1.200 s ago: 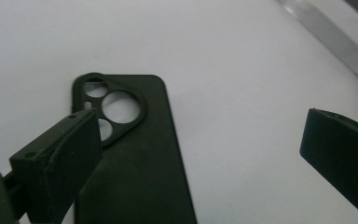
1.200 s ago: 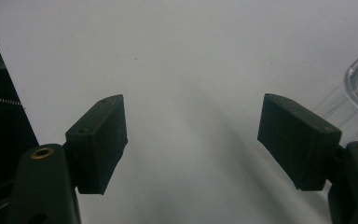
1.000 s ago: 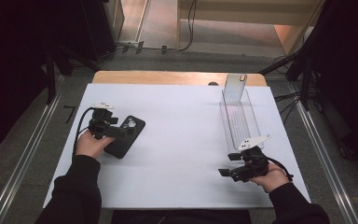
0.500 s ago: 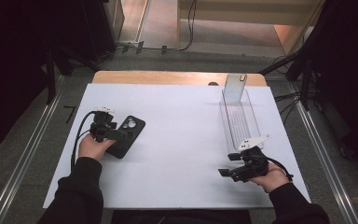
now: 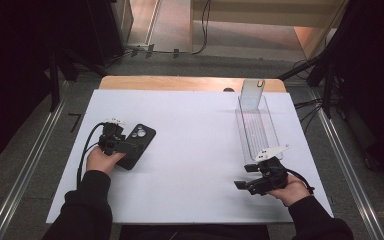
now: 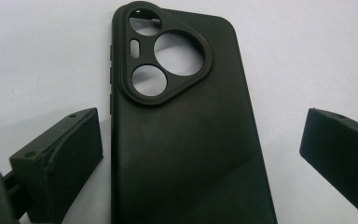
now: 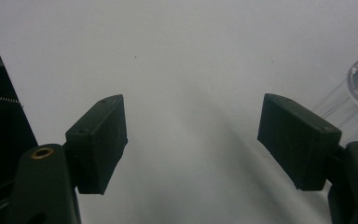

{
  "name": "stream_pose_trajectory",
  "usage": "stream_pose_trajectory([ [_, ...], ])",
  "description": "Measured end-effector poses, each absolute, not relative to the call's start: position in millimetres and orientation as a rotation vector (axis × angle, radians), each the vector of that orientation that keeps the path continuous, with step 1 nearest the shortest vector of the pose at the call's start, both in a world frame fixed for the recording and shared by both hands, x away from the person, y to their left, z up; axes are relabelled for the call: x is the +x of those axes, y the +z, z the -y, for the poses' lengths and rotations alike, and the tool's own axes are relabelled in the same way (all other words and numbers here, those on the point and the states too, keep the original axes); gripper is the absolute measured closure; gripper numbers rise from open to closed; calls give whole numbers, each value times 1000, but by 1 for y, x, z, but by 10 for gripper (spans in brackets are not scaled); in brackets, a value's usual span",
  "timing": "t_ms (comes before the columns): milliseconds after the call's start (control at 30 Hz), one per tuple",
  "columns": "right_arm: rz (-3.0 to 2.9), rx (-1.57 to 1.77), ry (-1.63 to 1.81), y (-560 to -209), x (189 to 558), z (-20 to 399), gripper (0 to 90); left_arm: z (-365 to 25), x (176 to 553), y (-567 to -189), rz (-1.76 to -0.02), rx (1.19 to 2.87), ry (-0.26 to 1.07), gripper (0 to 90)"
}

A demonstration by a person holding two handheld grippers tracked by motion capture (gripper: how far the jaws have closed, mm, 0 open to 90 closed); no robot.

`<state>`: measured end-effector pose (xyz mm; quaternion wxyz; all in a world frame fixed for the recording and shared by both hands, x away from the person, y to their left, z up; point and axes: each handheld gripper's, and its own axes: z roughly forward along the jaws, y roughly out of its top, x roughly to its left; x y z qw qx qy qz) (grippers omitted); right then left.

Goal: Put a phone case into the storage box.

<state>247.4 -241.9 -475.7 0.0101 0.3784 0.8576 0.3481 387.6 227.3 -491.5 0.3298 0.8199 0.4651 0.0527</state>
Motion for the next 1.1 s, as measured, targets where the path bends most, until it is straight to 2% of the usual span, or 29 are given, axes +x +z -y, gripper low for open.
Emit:
stream_pose_trajectory([
  [400,-2678,1182,1077,-476,247,241,220,-213,375,-499,-1217,2165,331,0],
  [500,-2679,1183,1075,-476,247,241,220,-211,372,-501,-1214,2172,401,29],
  [567,-2679,1183,1072,-476,247,241,220,-210,368,-502,-1203,2190,461,84],
  [1100,-2686,1181,1062,-476,247,240,220,-206,368,-500,-1245,2198,485,143],
])
